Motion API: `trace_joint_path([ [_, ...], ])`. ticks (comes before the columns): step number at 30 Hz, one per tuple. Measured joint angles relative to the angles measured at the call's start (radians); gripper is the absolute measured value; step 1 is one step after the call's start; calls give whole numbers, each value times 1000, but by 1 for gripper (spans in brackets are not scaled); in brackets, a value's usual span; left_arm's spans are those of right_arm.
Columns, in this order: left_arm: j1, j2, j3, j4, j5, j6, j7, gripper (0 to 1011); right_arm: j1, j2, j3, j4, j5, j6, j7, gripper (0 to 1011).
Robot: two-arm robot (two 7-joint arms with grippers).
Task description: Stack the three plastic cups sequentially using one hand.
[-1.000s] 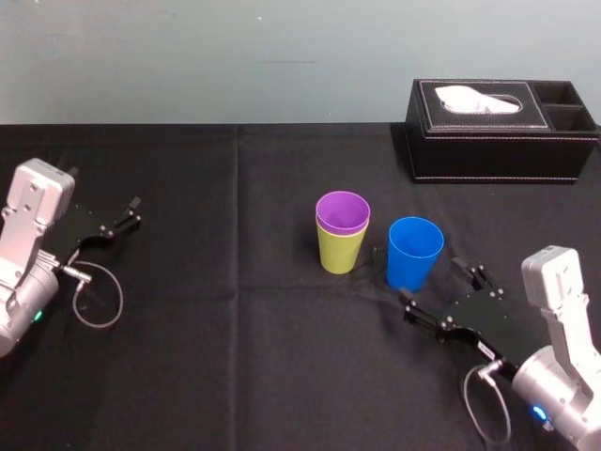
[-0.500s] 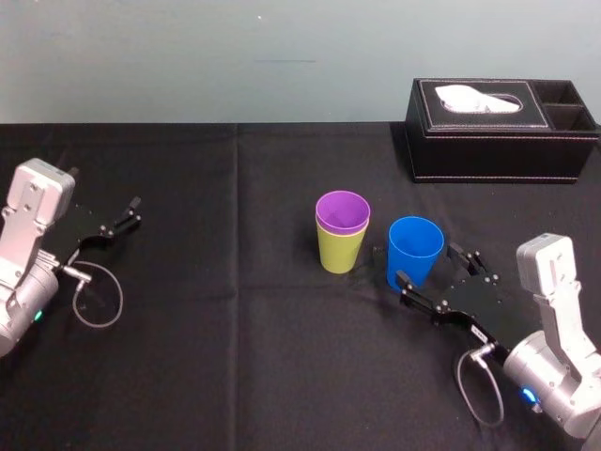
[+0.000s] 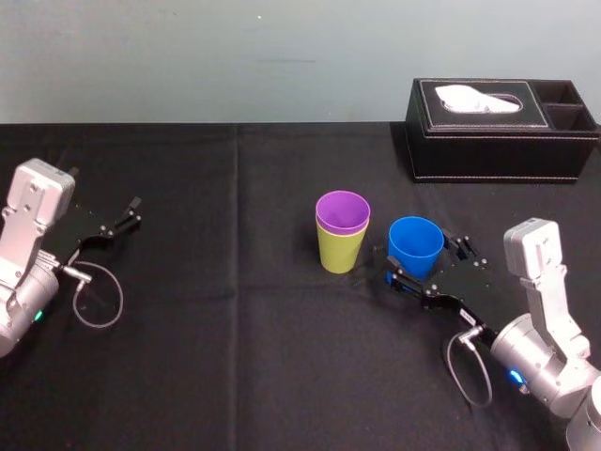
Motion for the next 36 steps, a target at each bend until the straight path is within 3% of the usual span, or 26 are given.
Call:
trace_joint_path([
  [27,0,0,0,0,0,0,0,1011,43,-13,-19,35,-9,-1,7,1003],
  [36,0,0,0,0,0,0,0,1011,42,-13,-19,33,-9,-1,6,820],
])
